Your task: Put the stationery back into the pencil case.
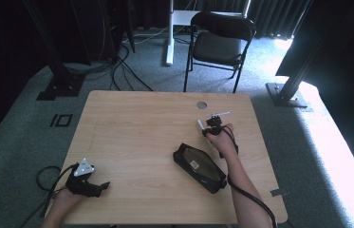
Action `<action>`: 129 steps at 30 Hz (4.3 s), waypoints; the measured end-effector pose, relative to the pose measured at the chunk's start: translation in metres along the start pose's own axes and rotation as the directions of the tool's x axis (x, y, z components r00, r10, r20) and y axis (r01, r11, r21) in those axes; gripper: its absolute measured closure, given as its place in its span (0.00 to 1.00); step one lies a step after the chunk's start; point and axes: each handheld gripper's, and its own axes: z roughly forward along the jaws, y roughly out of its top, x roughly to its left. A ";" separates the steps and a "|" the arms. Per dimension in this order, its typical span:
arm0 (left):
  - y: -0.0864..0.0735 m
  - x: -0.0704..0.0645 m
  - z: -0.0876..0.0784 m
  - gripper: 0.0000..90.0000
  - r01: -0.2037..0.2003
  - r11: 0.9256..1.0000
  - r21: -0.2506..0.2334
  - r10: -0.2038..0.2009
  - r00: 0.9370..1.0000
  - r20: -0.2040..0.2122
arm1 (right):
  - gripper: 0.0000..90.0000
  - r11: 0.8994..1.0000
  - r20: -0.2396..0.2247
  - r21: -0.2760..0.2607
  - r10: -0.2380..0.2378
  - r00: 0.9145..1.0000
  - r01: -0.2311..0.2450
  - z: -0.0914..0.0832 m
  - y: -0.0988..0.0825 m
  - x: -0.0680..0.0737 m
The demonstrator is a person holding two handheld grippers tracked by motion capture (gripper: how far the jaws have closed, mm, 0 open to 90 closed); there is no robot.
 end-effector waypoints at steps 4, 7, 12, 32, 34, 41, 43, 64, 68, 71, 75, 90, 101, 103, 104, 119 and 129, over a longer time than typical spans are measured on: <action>0.000 0.000 0.000 0.02 0.000 1.000 0.000 0.000 1.000 0.000 | 0.87 1.000 -0.016 -0.004 -0.002 1.000 0.002 -0.011 -0.002 -0.005; 0.000 0.000 0.000 0.02 -0.001 1.000 0.000 0.001 1.000 0.000 | 0.87 1.000 -0.022 -0.009 -0.007 1.000 0.006 -0.019 -0.003 -0.008; 0.000 0.000 0.000 0.02 -0.001 1.000 0.000 0.001 1.000 0.000 | 0.87 0.999 -0.032 -0.030 -0.021 0.999 0.020 -0.035 -0.004 -0.013; 0.000 0.000 0.000 0.02 0.000 1.000 0.000 0.000 1.000 0.000 | 0.87 0.992 -0.084 -0.117 -0.063 0.994 0.053 -0.092 -0.007 -0.013; 0.000 0.000 0.000 0.02 0.000 1.000 0.000 0.000 1.000 0.000 | 0.87 0.989 -0.095 -0.135 -0.079 0.992 0.066 -0.102 -0.008 -0.010; 0.000 0.000 0.000 0.02 0.000 1.000 0.000 0.000 1.000 0.000 | 0.87 0.982 -0.127 -0.171 -0.101 0.987 0.079 -0.124 -0.010 -0.002; 0.000 0.000 0.000 0.02 -0.001 1.000 0.000 0.001 1.000 0.000 | 0.87 0.980 -0.136 -0.178 -0.111 0.984 0.086 -0.128 -0.011 0.001; 0.000 0.000 0.000 0.02 -0.001 1.000 -0.001 0.001 1.000 -0.001 | 0.87 0.954 -0.235 -0.191 -0.272 0.933 0.230 -0.146 -0.033 0.047; 0.000 0.000 0.000 0.02 0.000 1.000 -0.002 0.000 1.000 -0.001 | 0.87 0.950 -0.241 -0.173 -0.298 0.923 0.261 -0.143 -0.040 0.053; 0.000 0.000 0.000 0.02 -0.001 1.000 0.000 0.001 1.000 0.000 | 0.87 0.950 -0.256 -0.159 -0.304 0.918 0.270 -0.139 -0.047 0.057; 0.000 0.000 0.000 0.02 0.000 1.000 -0.001 0.000 1.000 0.000 | 0.87 0.949 -0.268 -0.144 -0.309 0.912 0.279 -0.135 -0.052 0.059; 0.000 0.000 0.000 0.02 -0.001 1.000 0.000 0.001 1.000 0.000 | 0.87 0.934 -0.278 -0.015 -0.346 0.896 0.356 -0.106 -0.075 0.067; 0.000 0.000 0.000 0.02 -0.001 1.000 0.000 0.001 1.000 0.000 | 0.87 0.922 -0.267 0.054 -0.356 0.895 0.383 -0.085 -0.078 0.076; 0.000 0.000 0.000 0.02 -0.001 1.000 0.000 0.001 1.000 0.000 | 0.87 0.921 -0.271 0.060 -0.355 0.894 0.384 -0.082 -0.077 0.077; 0.000 0.000 0.000 0.02 -0.001 1.000 0.000 0.001 1.000 0.000 | 0.87 0.921 -0.274 0.063 -0.355 0.894 0.385 -0.081 -0.078 0.077; 0.000 0.000 0.000 0.02 -0.001 1.000 0.000 0.001 1.000 0.000 | 0.83 0.930 -0.302 0.037 -0.339 0.891 0.367 -0.088 -0.074 0.075; 0.000 0.000 0.000 0.02 -0.001 1.000 0.000 0.001 1.000 0.000 | 0.75 0.947 -0.301 -0.094 -0.322 0.897 0.309 -0.116 -0.057 0.064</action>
